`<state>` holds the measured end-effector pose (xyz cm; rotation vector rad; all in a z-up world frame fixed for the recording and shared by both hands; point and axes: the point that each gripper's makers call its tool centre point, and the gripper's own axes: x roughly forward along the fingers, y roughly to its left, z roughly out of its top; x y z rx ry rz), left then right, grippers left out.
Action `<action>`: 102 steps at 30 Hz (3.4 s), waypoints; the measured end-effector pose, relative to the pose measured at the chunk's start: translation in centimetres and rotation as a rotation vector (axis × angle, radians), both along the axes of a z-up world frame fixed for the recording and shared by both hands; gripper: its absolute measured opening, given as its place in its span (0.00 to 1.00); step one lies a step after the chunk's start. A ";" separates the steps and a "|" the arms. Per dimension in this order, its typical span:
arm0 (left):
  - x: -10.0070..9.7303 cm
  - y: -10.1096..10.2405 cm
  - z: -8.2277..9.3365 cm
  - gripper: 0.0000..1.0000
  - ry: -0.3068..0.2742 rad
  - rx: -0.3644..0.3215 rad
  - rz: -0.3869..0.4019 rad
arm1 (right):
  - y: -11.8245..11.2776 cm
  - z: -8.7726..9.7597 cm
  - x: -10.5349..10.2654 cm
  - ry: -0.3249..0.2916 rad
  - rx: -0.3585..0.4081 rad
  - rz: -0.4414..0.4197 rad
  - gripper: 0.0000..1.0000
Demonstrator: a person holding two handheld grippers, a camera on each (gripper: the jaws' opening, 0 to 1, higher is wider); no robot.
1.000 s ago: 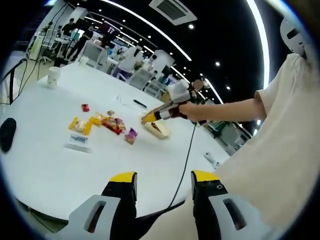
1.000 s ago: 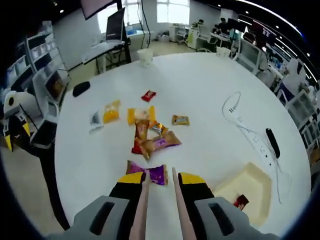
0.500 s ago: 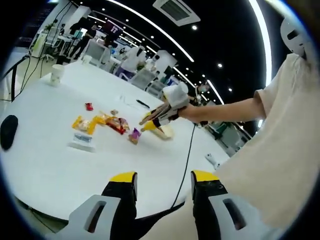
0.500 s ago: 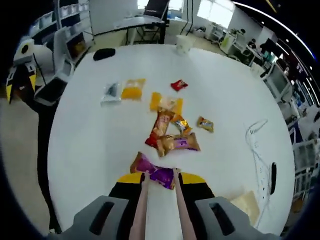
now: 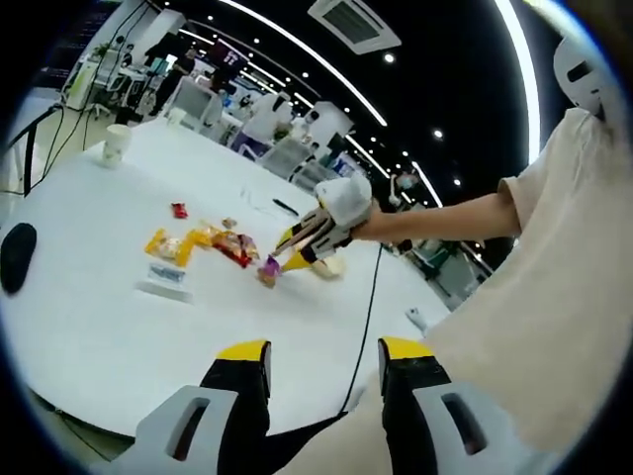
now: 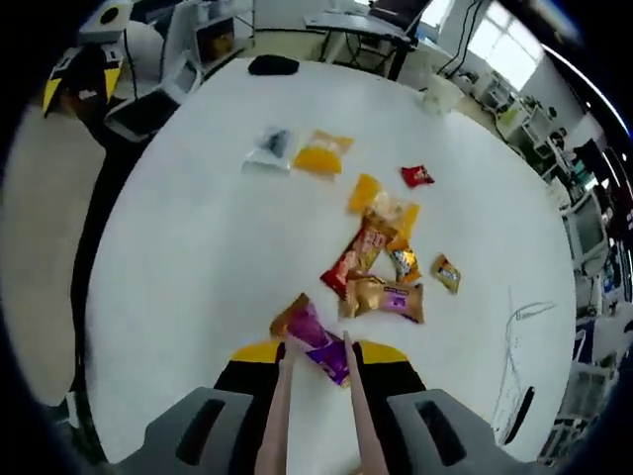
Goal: Place the target food into the container with the food tongs after gripping and lifting it, then release it inside without dropping or visibly crushing the food.
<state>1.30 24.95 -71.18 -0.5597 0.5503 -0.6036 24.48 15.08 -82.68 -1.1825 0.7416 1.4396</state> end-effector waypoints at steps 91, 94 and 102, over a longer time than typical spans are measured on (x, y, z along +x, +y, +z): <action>-0.3 -3.0 0.9 0.42 -0.024 0.008 -0.072 | -4.2 4.3 1.6 0.165 0.357 -0.648 0.21; -0.5 -3.2 0.9 0.42 -0.025 0.010 -0.075 | -4.8 4.9 2.2 0.150 0.371 -0.655 0.21; -0.5 -3.9 1.2 0.42 -0.036 0.011 -0.085 | -7.2 6.6 3.7 0.113 0.402 -0.704 0.21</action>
